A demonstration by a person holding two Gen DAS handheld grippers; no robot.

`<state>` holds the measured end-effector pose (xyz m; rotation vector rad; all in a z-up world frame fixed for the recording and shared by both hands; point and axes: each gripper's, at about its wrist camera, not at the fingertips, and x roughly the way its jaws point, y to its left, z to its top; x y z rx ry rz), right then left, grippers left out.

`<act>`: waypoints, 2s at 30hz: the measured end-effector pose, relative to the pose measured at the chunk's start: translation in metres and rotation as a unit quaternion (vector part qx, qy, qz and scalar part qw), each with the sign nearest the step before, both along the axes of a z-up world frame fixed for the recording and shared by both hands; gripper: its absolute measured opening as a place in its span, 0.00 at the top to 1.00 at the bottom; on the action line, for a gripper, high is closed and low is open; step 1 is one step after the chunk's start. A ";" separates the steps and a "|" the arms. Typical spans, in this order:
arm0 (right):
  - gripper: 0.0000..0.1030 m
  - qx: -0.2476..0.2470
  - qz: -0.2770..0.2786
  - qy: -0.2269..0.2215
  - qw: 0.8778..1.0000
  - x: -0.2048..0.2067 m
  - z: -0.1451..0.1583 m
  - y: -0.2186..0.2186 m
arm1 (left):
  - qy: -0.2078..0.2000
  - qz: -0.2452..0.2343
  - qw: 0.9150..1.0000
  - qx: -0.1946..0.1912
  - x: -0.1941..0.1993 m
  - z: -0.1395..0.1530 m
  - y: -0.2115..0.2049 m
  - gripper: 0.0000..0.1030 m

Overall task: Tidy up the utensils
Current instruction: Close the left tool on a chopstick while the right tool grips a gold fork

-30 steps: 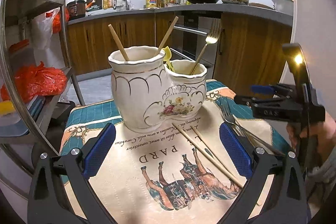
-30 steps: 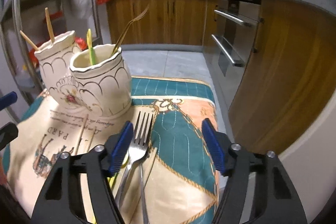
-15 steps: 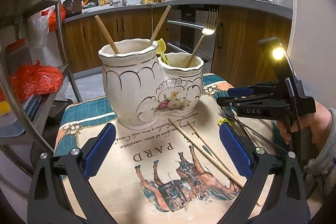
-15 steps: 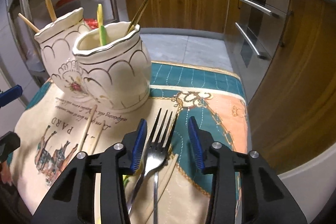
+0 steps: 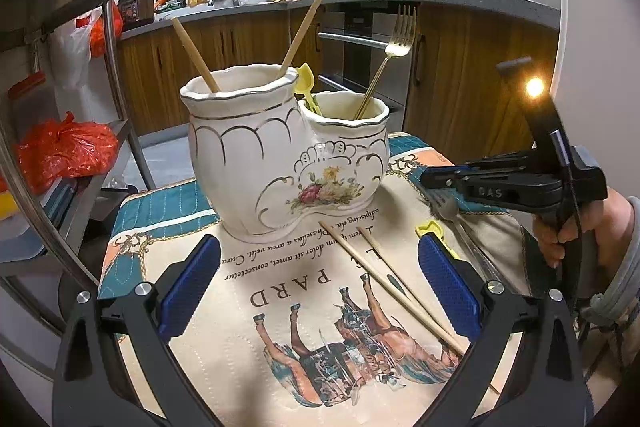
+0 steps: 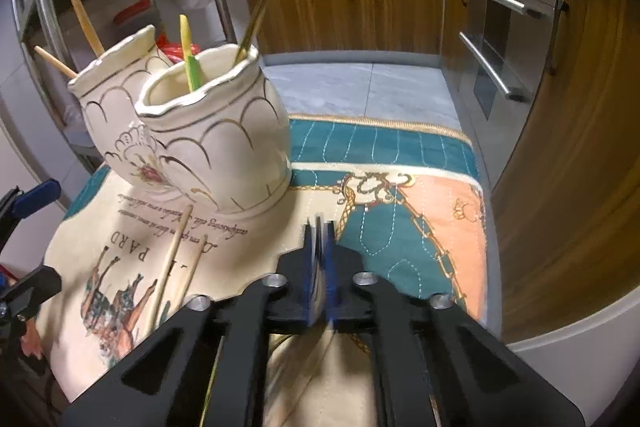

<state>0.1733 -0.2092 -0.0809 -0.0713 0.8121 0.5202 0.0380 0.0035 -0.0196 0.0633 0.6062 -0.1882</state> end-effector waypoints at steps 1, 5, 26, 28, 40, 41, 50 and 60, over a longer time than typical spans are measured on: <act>0.97 0.000 0.000 -0.005 1.000 -0.003 0.002 -0.001 | 0.000 0.001 1.000 0.000 0.000 0.000 0.000 0.05; 0.97 0.006 0.003 -0.032 0.999 -0.017 0.017 -0.005 | 0.004 0.001 1.000 0.003 0.001 -0.002 0.000 0.05; 0.97 0.050 -0.034 -0.244 0.968 -0.083 0.093 -0.047 | 0.130 0.029 0.991 0.001 0.001 -0.034 -0.042 0.47; 0.97 0.053 -0.035 -0.254 0.965 -0.087 0.097 -0.048 | 0.137 0.028 0.990 0.006 0.001 -0.038 -0.049 0.51; 0.97 0.061 -0.030 -0.267 0.961 -0.098 0.099 -0.045 | 0.139 0.010 0.988 0.059 0.000 -0.045 -0.067 0.89; 0.97 0.061 -0.029 -0.267 0.961 -0.099 0.100 -0.044 | 0.141 0.007 0.988 0.062 0.000 -0.044 -0.065 0.90; 0.97 0.066 -0.027 -0.270 0.960 -0.102 0.101 -0.044 | 0.169 -0.003 0.983 0.068 -0.001 -0.038 -0.036 0.90; 0.97 0.068 -0.026 -0.275 0.959 -0.106 0.102 -0.042 | 0.149 0.012 0.988 0.046 0.002 -0.044 -0.031 0.90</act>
